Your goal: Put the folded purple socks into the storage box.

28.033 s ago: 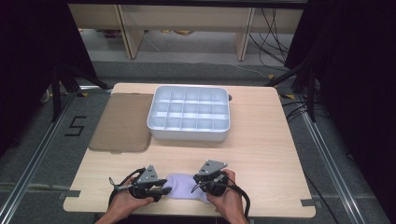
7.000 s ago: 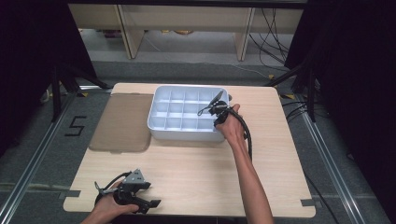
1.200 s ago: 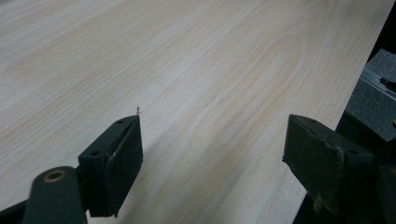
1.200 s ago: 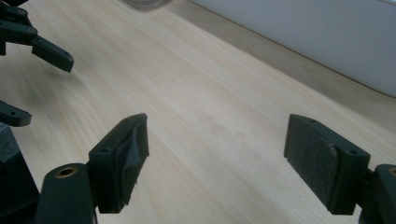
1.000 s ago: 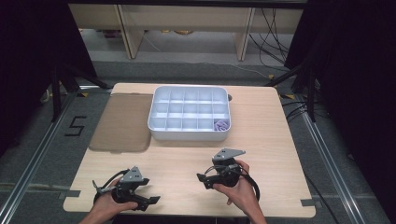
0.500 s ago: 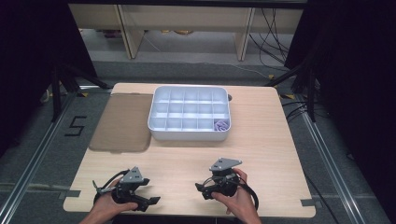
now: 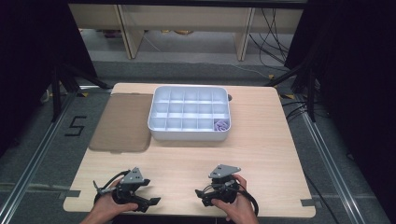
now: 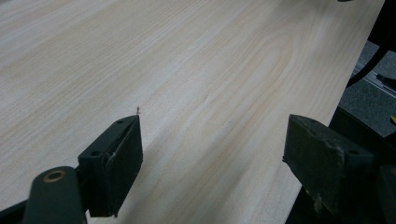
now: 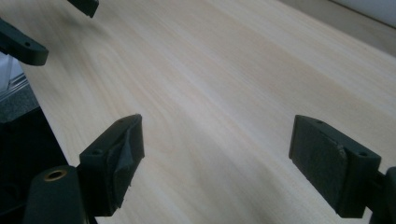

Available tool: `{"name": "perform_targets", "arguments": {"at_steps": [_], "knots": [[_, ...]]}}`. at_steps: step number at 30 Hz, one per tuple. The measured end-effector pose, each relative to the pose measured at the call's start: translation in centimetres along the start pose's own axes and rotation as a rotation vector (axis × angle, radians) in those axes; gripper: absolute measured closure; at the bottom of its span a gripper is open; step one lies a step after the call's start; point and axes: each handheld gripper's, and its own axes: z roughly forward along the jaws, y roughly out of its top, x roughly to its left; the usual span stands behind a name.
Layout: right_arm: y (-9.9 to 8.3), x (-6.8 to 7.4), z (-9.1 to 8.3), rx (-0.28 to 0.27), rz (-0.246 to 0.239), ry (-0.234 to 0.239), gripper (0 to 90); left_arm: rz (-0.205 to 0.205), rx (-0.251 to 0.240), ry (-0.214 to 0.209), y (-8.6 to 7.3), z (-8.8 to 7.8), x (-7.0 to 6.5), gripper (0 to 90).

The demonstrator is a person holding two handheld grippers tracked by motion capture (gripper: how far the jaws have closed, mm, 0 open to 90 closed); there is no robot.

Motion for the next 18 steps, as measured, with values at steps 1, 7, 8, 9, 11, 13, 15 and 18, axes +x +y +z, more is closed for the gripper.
{"name": "perform_targets", "arguments": {"at_steps": [1,7,8,9,11,13,15,18], "knots": [[-0.2,0.0,0.2,-0.021,-0.023,-0.003,18.6,0.005,0.001,-0.001,0.0,0.0,0.0,18.9],[-0.7,0.4,0.1,-0.001,-0.015,0.007,18.3,0.012,-0.005,-0.001,0.0,0.1,-0.1,18.6],[-0.8,0.2,0.2,-0.007,-0.05,0.02,18.3,0.013,-0.005,0.001,0.0,0.1,-0.1,18.5],[-0.9,0.5,0.1,0.002,-0.015,0.006,18.3,0.014,-0.006,0.001,0.0,0.1,-0.1,18.5],[-1.1,0.5,0.1,0.007,-0.02,-0.004,18.3,0.007,-0.001,0.002,-0.1,0.1,-0.1,18.4],[-1.2,0.5,0.1,-0.004,-0.028,0.004,18.3,0.01,0.003,-0.002,-0.1,0.1,-0.1,18.3],[-1.4,0.5,0.3,-0.023,-0.037,-0.005,18.3,0.028,0.004,-0.001,0.0,0.1,-0.1,18.3],[-1.5,0.4,0.2,-0.014,-0.055,0.008,18.4,0.012,0.0,-0.001,-0.1,0.1,-0.1,18.3]]}}
